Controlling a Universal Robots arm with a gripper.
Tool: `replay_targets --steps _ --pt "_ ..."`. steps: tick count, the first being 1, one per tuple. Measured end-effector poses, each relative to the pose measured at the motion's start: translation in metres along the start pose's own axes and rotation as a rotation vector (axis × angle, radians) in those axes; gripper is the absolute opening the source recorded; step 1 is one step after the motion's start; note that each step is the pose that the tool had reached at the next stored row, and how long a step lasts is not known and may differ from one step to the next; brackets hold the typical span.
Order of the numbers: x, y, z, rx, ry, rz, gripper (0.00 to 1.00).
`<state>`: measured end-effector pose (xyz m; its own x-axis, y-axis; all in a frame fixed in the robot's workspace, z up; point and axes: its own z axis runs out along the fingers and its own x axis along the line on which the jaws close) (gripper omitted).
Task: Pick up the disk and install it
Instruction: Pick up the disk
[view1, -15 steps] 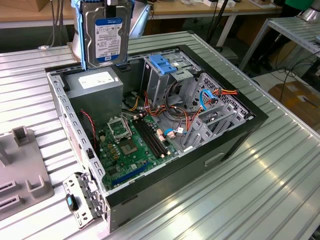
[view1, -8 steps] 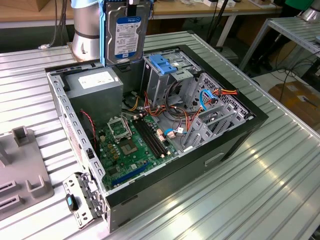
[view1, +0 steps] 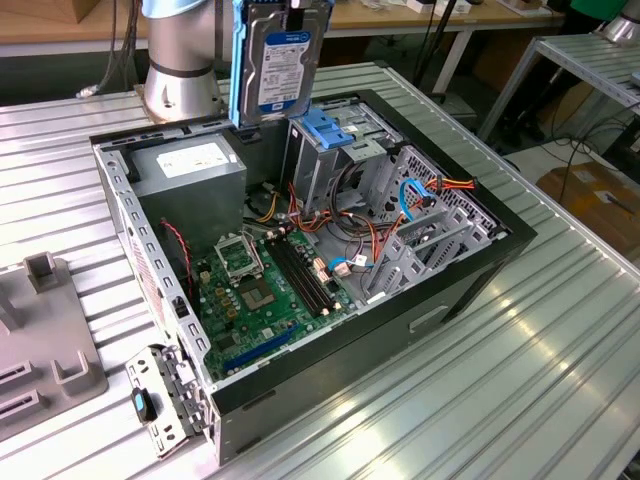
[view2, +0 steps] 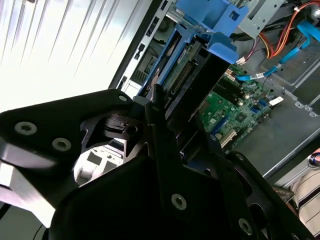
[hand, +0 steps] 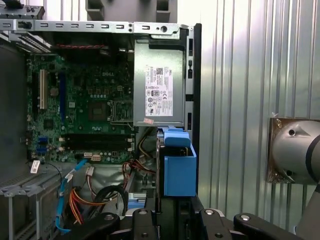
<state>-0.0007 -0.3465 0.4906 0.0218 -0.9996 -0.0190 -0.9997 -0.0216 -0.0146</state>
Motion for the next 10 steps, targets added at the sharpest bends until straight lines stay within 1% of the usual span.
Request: replay_targets --steps 2,3,4,5,6,7,9,10 --pt "0.0002 -0.0158 0.0002 -0.0001 0.0002 0.000 0.35" --pt "0.0004 -0.0217 0.0003 0.0000 0.0000 0.000 0.35" --pt "0.0005 -0.0261 0.0004 0.0000 0.0000 0.000 0.35" --pt "0.0007 -0.0330 0.0004 0.0000 0.0001 0.000 0.35" --pt "0.0008 -0.0374 0.0005 -0.0001 0.0002 0.000 0.35" --pt "0.0009 -0.0442 0.0006 -0.0001 0.0002 0.000 0.35" --pt "0.0011 -0.0533 0.0007 -0.0001 0.0001 0.000 0.35" --pt "0.0013 -0.0589 0.0008 -0.0001 0.0001 0.000 0.35"
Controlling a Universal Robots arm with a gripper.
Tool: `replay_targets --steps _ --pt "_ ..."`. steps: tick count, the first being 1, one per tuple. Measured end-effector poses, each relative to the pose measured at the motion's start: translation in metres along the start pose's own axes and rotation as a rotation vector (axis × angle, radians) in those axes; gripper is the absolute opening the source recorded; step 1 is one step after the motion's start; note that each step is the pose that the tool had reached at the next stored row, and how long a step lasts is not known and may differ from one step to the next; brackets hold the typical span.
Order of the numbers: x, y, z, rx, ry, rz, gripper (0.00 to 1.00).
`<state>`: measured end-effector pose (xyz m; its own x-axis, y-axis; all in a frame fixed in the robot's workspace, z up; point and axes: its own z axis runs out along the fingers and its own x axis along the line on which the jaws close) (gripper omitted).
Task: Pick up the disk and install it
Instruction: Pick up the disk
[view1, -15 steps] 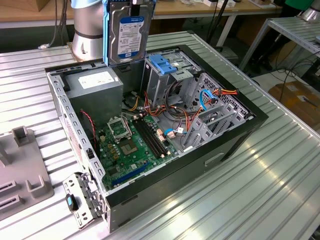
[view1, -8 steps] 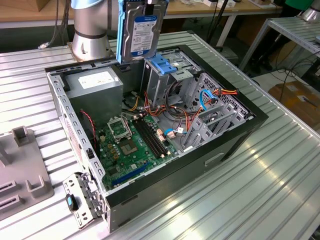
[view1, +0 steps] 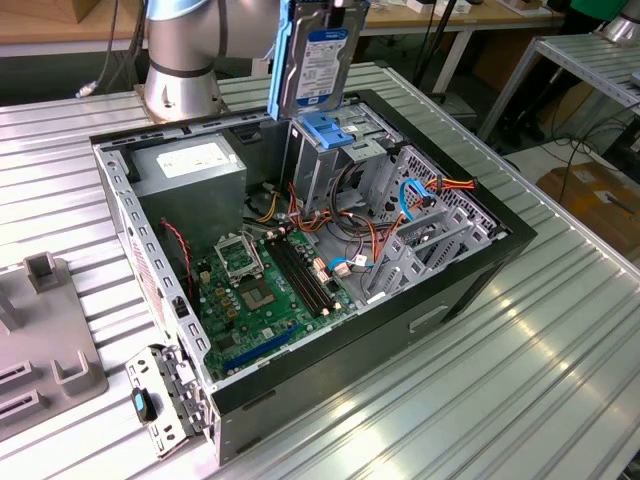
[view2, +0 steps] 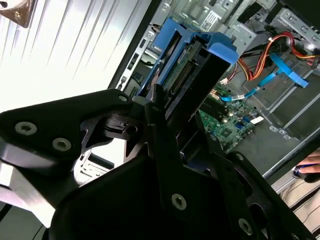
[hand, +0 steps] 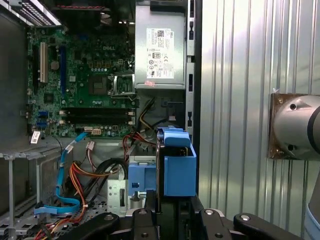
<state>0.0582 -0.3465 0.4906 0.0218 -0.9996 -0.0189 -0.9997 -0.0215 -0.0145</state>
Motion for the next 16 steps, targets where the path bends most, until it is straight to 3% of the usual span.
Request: replay_targets --steps 7,13,16 --pt "0.0008 -0.0359 0.0005 0.0000 0.0000 0.000 0.35" --pt "0.0012 -0.0380 0.0006 0.0000 -0.0001 0.000 0.35" --pt "0.0046 -0.0385 0.0004 0.0000 0.0001 0.000 0.35"
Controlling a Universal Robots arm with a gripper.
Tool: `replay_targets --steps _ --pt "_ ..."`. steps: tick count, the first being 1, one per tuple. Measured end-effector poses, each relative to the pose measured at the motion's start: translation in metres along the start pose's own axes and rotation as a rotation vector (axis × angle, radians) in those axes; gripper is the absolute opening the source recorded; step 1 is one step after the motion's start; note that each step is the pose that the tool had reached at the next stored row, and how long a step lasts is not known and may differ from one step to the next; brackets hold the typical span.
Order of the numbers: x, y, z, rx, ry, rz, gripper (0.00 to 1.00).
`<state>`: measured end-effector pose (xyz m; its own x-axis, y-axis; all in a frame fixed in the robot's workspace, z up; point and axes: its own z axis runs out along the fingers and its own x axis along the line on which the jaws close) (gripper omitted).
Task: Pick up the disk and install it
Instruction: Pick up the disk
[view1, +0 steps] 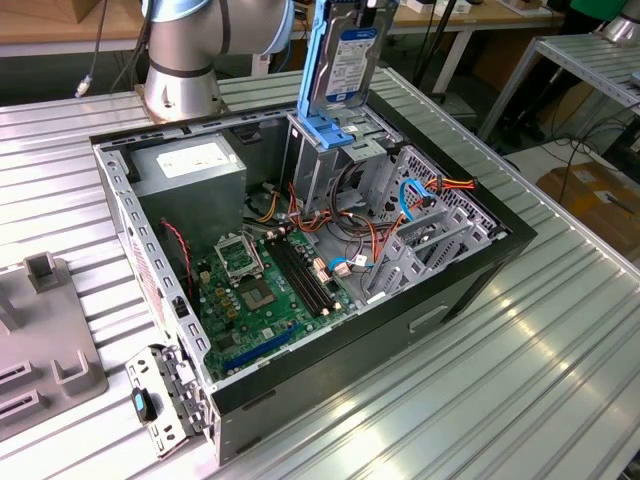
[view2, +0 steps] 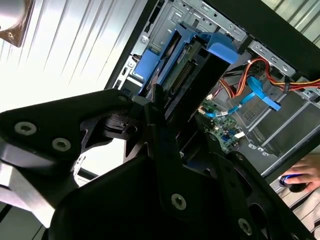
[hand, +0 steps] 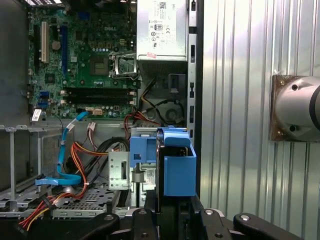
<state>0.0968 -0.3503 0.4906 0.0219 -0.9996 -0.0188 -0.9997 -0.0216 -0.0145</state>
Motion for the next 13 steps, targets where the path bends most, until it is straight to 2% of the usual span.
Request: replay_targets --steps 3,6,10,13 --pt "0.0061 -0.0006 0.0000 0.0001 -0.0003 0.000 0.35" --pt "0.0061 -0.0006 -0.0008 0.0000 0.0003 0.000 0.35" --pt "0.0060 -0.0008 -0.0100 -0.0001 -0.0001 0.000 0.35" --pt "0.0059 -0.0008 -0.0124 -0.0001 -0.0002 0.000 0.35"
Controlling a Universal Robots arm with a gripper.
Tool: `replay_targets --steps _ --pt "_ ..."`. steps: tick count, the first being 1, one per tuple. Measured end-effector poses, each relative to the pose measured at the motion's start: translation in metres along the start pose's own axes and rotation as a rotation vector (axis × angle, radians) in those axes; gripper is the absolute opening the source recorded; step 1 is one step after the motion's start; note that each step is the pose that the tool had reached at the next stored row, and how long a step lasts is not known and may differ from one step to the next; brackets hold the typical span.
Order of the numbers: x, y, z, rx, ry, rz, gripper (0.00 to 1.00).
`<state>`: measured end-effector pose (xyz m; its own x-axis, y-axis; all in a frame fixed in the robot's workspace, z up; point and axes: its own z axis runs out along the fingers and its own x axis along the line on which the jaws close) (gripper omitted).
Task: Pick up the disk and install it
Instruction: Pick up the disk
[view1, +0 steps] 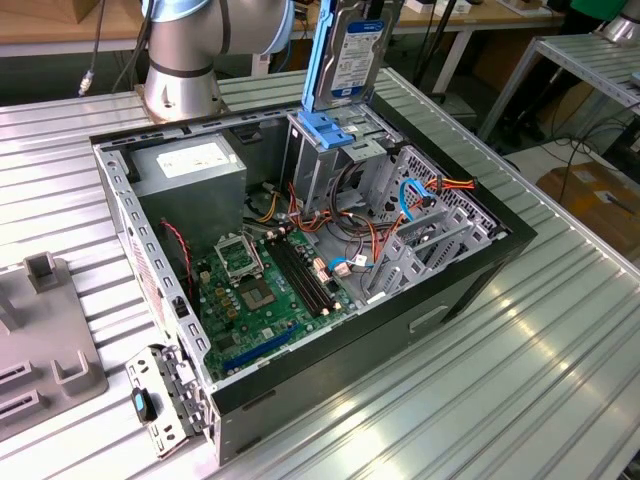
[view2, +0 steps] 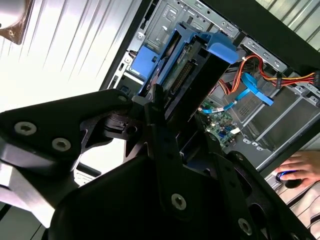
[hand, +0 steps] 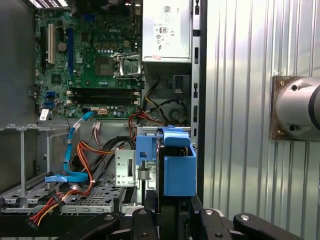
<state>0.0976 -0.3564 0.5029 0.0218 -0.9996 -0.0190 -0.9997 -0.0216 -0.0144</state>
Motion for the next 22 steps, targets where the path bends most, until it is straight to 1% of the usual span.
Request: replay_targets --steps 5,7,16,18,22 --pt "0.0002 0.0000 -0.0001 0.0000 0.0000 0.000 0.35" --pt "0.0014 0.0000 -0.0002 0.0000 0.0001 0.000 0.35" --pt "0.0106 0.0001 -0.0003 0.0000 0.0000 0.000 0.35" --pt "0.0148 0.0000 -0.0004 0.0000 0.0000 0.000 0.35" --pt "0.0162 0.0000 -0.0005 0.0000 0.0001 0.000 0.35"
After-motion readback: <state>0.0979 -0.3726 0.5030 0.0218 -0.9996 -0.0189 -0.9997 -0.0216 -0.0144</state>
